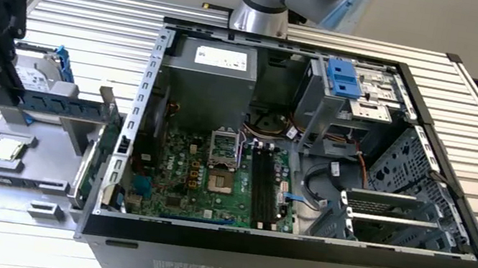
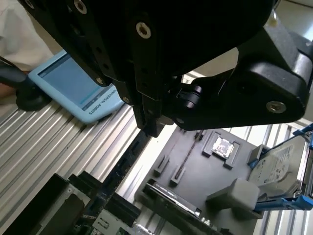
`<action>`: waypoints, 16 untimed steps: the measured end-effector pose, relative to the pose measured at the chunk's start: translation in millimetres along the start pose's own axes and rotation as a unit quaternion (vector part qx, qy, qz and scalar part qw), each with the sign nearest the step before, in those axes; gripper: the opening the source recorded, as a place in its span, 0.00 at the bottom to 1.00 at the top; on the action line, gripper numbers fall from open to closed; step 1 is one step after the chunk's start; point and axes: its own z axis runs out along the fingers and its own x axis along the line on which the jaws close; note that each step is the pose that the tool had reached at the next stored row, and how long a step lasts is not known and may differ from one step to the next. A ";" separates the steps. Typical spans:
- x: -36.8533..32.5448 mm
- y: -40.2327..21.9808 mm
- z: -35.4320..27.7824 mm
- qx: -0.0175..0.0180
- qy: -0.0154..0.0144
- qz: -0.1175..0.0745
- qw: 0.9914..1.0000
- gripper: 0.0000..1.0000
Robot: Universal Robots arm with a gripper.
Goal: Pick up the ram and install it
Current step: 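Pick up the ram and move it above insertion slot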
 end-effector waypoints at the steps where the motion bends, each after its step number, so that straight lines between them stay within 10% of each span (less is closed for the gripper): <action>1: -0.1 -3.3 -0.1 0.000 0.000 0.000 1.000 0.00; 16: -1.3 -43.4 -1.0 -0.001 0.000 0.000 1.000 0.00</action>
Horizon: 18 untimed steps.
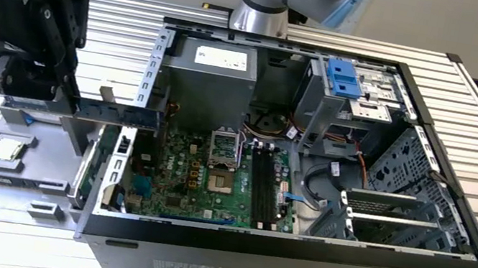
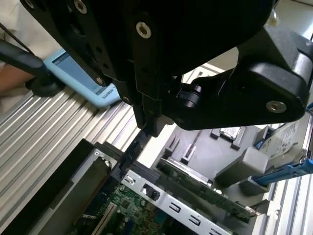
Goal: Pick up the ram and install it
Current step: 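Pick up the ram and move it above insertion slot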
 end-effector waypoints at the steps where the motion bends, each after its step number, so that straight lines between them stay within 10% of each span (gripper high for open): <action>1: 0.0 0.0 0.0 0.000 0.000 0.000 1.000 0.00; 18: -0.2 -5.5 -0.2 0.000 0.000 0.000 1.000 0.00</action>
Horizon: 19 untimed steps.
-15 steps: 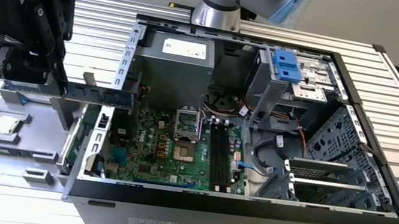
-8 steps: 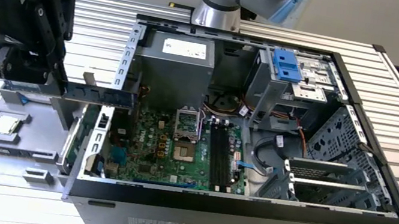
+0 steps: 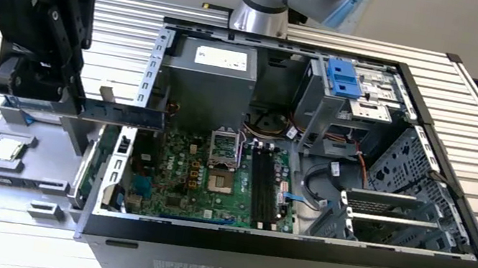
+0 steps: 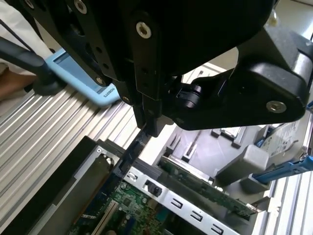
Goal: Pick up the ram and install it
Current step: 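Pick up the ram and move it above insertion slot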
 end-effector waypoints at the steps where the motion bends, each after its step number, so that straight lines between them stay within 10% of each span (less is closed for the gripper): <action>1: -0.1 -1.8 -0.1 0.000 0.000 0.000 1.000 0.00; 19: -1.9 -64.0 -1.5 0.000 0.000 0.000 1.000 0.00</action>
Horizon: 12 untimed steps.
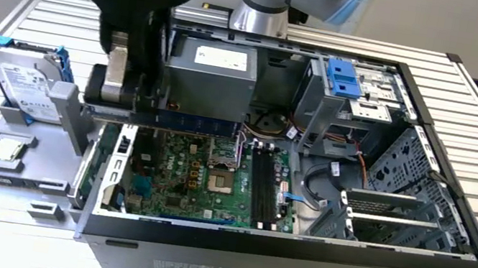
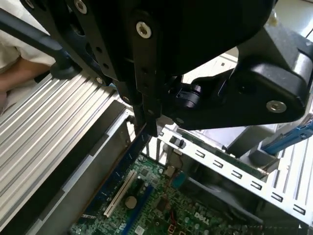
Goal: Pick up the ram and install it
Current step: 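Pick up the ram and move it above insertion slot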
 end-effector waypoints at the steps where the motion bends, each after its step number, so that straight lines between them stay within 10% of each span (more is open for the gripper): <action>1: -0.1 -4.1 -0.1 0.000 0.000 0.000 1.000 0.00; 12: -1.4 -47.5 -1.2 0.000 0.000 0.000 1.000 0.00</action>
